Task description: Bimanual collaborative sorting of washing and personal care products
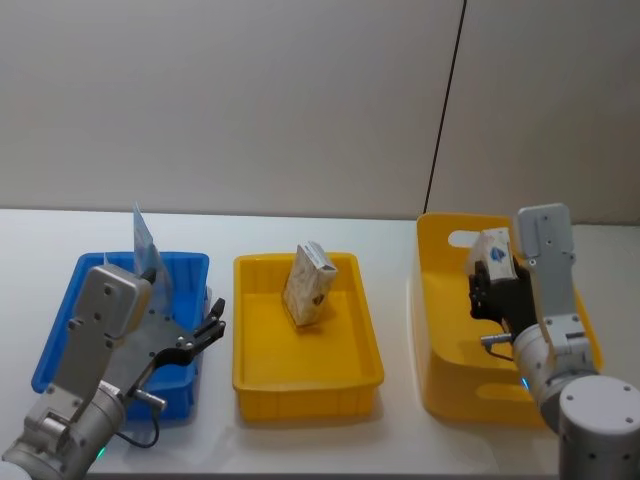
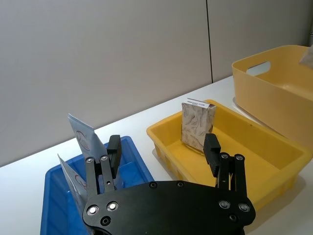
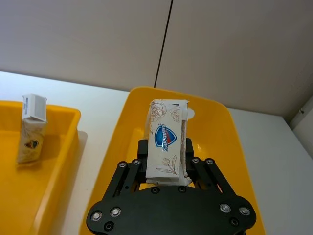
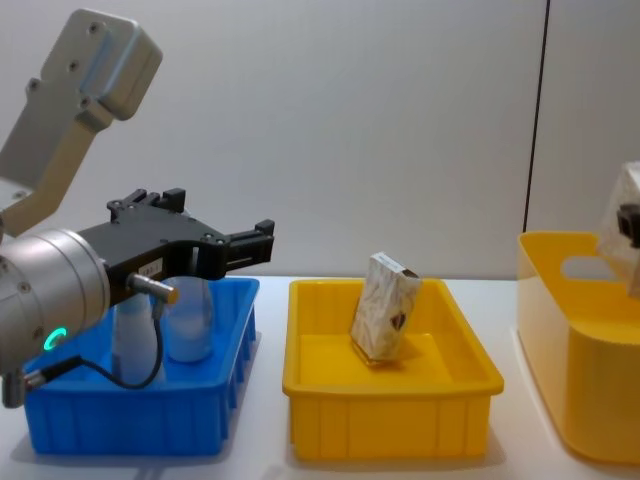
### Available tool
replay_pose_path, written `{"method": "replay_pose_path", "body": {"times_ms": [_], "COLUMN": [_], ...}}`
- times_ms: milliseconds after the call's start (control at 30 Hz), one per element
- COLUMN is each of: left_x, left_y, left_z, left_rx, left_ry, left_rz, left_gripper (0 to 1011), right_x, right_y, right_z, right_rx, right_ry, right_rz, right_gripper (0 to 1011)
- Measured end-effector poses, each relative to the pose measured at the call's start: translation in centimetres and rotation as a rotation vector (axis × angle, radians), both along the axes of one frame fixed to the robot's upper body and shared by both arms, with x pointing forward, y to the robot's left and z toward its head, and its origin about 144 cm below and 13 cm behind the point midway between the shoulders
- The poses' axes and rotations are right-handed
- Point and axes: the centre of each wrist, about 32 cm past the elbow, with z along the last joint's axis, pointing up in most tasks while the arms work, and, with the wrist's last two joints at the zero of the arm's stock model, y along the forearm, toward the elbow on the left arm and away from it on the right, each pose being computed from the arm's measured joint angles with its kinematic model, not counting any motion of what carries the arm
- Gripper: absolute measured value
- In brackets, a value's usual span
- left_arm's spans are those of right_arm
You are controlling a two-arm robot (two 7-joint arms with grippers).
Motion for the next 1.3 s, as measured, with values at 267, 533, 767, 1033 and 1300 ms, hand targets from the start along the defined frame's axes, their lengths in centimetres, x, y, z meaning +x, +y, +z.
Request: {"method": "replay_pose_path", "body": {"times_ms": [267,533,767,1033,1300], "left_x": [0.0,0.0,0.0,0.0,0.0], "left_y": [0.0,0.0,0.0,0.0,0.0], "left_z": [0.0,0.0,0.0,0.0,0.0], "left_rx": [0.0,0.0,0.0,0.0,0.0], "left_ry": [0.0,0.0,0.0,0.0,0.0], "left_rz": [0.0,0.0,0.0,0.0,0.0], "left_gripper": [1001,1001,1001,1001,1001], "right_x": [0.2,0.4,0.5,0.5,0.1], "right_y": [-0.9,-1.3,-1.6,-1.7,-1.6], "right_z": [-0.6,-1.0,-1.1,-1.3,-1.2], "right_rx": [0.008,0.014,0.017,0.02,0.03], "right_ry": [0.038,0.056,0.063,0.061,0.02], "right_rz": [0.001,0.007,0.011,0.014,0.042], "right_gripper": [362,424,664,911,1004]}}
